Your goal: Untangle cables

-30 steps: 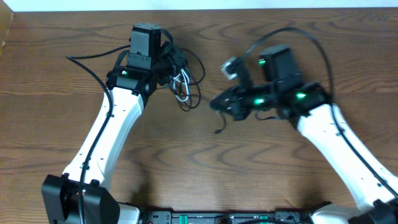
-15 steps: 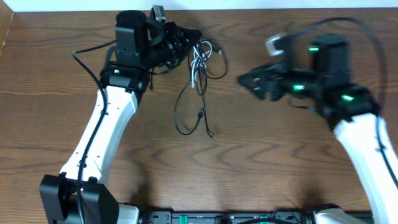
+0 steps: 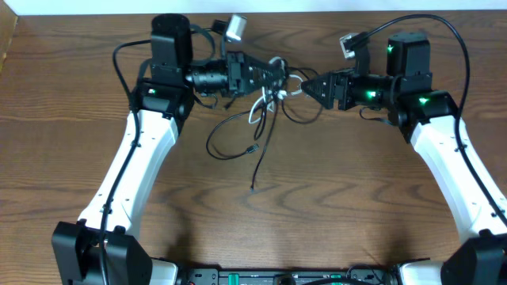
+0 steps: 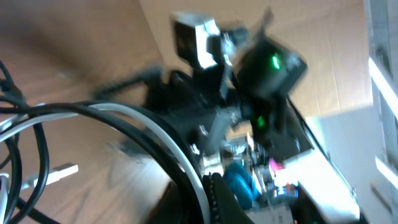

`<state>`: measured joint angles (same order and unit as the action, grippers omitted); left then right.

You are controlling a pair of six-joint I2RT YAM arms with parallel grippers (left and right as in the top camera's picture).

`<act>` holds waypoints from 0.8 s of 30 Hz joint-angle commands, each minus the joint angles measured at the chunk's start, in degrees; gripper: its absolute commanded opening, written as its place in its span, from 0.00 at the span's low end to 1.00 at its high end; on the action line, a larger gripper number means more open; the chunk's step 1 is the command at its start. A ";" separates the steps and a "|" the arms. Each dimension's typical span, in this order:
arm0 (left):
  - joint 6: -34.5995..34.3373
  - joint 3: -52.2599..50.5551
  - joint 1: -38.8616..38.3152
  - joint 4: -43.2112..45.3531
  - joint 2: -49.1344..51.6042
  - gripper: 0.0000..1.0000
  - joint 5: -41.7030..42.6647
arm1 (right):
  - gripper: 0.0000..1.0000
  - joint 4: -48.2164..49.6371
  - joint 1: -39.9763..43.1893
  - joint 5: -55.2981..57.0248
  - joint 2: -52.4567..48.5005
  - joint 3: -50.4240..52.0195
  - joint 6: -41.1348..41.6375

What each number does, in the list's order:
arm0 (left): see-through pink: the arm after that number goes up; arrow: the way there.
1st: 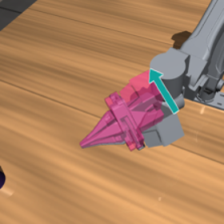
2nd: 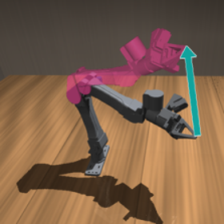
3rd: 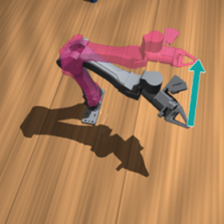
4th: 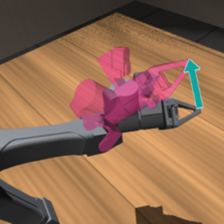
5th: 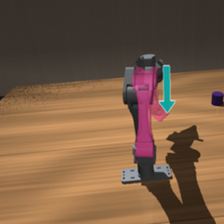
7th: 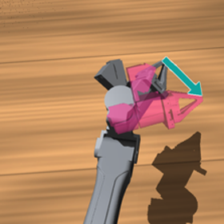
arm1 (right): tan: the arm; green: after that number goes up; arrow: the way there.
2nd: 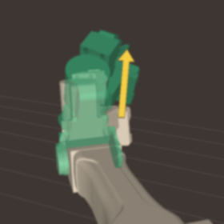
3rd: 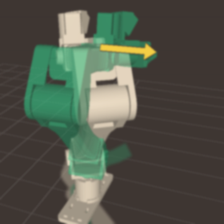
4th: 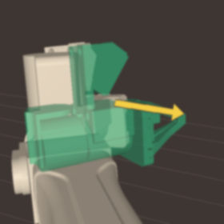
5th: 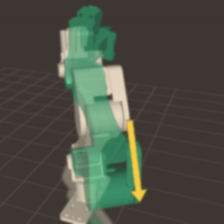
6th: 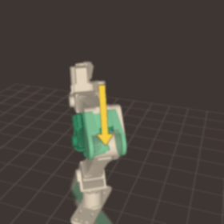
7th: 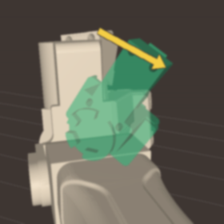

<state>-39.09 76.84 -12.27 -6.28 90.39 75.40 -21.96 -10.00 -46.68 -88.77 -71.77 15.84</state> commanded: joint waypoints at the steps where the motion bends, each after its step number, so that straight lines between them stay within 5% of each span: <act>1: 9.62 0.61 -2.05 -2.84 -0.04 0.08 3.85 | 0.66 1.66 -0.85 -0.96 -1.40 -0.44 4.37; 12: 9.92 0.61 -2.99 -17.86 0.20 0.08 -20.22 | 0.46 -6.10 -3.61 5.42 -2.01 -0.44 11.91; 24: 9.88 0.61 -4.96 -18.40 0.20 0.08 -21.07 | 0.38 -4.00 -8.13 7.67 -7.26 -0.44 16.87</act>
<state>-29.93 76.84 -17.21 -24.69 90.56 54.70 -27.94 -16.93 -39.77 -93.89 -71.81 30.26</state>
